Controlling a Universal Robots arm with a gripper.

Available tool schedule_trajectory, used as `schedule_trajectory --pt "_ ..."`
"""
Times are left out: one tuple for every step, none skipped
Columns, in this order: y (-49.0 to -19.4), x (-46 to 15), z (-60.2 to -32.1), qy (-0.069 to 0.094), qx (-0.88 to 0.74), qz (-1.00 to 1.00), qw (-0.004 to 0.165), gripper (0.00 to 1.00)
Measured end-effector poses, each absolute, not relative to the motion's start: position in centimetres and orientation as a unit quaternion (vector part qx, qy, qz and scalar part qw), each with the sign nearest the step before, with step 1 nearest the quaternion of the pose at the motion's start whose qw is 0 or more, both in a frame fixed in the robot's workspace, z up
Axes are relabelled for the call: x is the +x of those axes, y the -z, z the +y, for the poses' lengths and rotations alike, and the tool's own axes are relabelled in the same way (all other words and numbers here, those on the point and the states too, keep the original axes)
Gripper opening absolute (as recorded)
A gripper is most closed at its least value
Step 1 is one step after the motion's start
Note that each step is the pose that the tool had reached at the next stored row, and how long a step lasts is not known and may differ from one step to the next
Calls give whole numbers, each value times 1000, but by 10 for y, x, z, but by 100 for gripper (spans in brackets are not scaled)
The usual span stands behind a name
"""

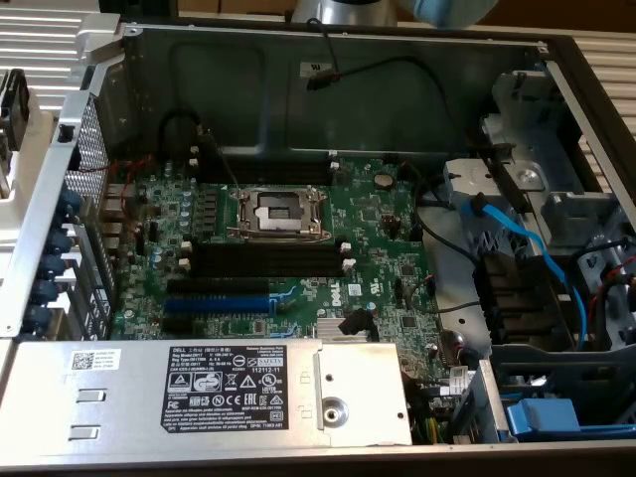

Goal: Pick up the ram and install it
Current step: 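Reach for the ram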

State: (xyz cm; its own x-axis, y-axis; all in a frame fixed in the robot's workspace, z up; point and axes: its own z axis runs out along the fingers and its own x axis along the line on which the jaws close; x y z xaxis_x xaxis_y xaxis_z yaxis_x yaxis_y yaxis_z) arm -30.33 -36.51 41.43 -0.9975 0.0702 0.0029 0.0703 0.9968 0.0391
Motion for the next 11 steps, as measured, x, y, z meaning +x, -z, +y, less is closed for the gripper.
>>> schedule_trajectory --pt "-413 -312 -363 19 -35 -999 1 10" --pt "-411 -322 -361 17 -35 -999 1 10" --pt "-410 -330 -359 15 -35 -999 1 10" --pt "-409 -340 -357 14 -35 -999 1 10" --pt "-407 -349 -355 13 -35 -999 1 10" --pt "-406 -358 -353 11 -35 -999 1 10" --pt "-404 -367 -353 10 -35 -999 1 10" --pt "-402 -376 -353 9 -35 -999 1 10" --pt "-400 -385 -353 8 -35 -999 1 10" --pt "-397 -395 -353 7 -35 -999 1 10" --pt "-395 -403 -353 6 -35 -999 1 10"
